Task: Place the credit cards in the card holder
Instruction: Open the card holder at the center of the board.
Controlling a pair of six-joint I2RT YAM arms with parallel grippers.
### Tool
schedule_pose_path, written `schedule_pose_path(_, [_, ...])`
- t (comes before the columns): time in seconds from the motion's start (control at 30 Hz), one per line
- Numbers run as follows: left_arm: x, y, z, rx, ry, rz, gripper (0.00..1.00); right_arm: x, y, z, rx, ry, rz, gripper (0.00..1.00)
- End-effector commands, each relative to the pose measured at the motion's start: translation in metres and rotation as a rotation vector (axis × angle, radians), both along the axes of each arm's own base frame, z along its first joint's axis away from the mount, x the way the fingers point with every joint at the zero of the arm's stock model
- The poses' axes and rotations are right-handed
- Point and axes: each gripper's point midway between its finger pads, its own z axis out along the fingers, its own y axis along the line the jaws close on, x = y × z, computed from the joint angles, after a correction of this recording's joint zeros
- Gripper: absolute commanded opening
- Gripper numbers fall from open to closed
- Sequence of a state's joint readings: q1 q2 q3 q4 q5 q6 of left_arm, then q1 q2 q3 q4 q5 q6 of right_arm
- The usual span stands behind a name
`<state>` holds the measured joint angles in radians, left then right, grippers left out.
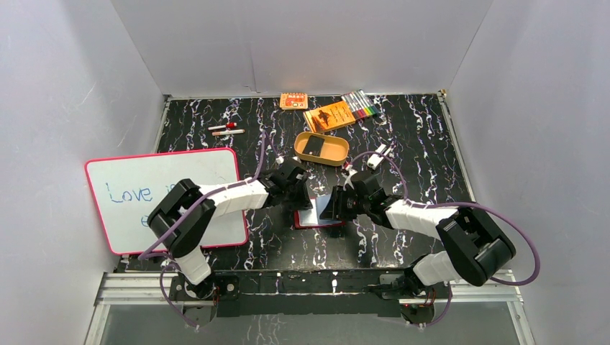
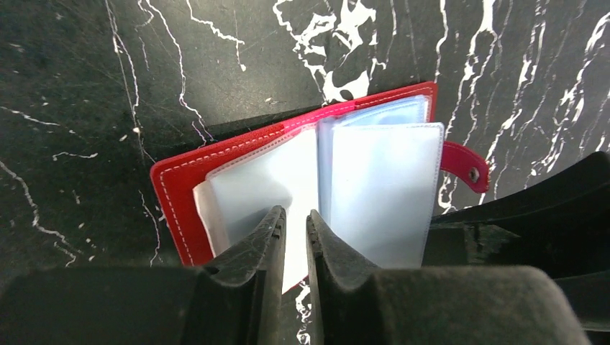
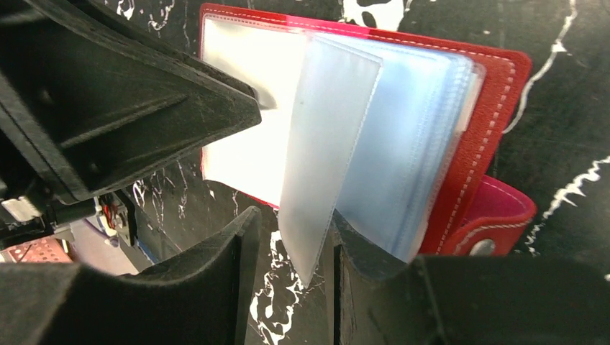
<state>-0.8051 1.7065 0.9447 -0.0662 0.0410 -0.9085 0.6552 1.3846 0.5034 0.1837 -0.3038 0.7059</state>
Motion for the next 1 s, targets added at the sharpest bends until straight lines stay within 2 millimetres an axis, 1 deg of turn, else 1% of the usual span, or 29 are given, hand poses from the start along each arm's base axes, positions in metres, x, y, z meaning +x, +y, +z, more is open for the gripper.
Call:
schedule_pose_path(0.0, [0.012, -0.001, 0.043, -0.034, -0.079, 0.002, 0.17, 0.013, 0.023, 0.027, 0.065, -0.097, 0.062, 0.46])
schedule_pose_path(0.2, [0.014, -0.001, 0.064, -0.051, -0.109, -0.001, 0.20, 0.015, 0.036, 0.035, 0.075, -0.126, 0.089, 0.46])
schedule_pose_path(0.23, [0.014, 0.000, 0.068, -0.053, -0.112, 0.000, 0.21, 0.015, 0.038, 0.035, 0.073, -0.131, 0.094, 0.46])
schedule_pose_path(0.3, [0.020, 0.007, 0.074, -0.034, -0.142, 0.029, 0.22, 0.017, 0.043, 0.036, 0.065, -0.133, 0.105, 0.46])
schedule_pose_path(0.43, [0.027, 0.018, 0.084, -0.015, -0.170, 0.067, 0.25, 0.017, 0.051, 0.031, 0.055, -0.130, 0.129, 0.47])
schedule_pose_path(0.53, [0.031, 0.025, 0.087, -0.016, -0.175, 0.095, 0.25, 0.014, 0.060, 0.027, 0.042, -0.133, 0.160, 0.48])
schedule_pose_path(0.63, [0.034, 0.029, 0.090, -0.026, -0.175, 0.106, 0.25, 0.012, 0.065, 0.019, 0.025, -0.120, 0.172, 0.48])
schedule_pose_path(0.83, [0.038, 0.029, 0.095, -0.061, -0.179, 0.103, 0.24, 0.014, 0.064, 0.001, -0.008, -0.090, 0.164, 0.48])
schedule_pose_path(0.93, [0.037, 0.020, 0.093, -0.102, -0.168, 0.077, 0.23, 0.013, 0.064, -0.005, -0.014, -0.079, 0.162, 0.48])
schedule_pose_path(0.97, [0.034, 0.016, 0.090, -0.118, -0.148, 0.062, 0.23, 0.012, 0.064, -0.006, -0.012, -0.080, 0.161, 0.48])
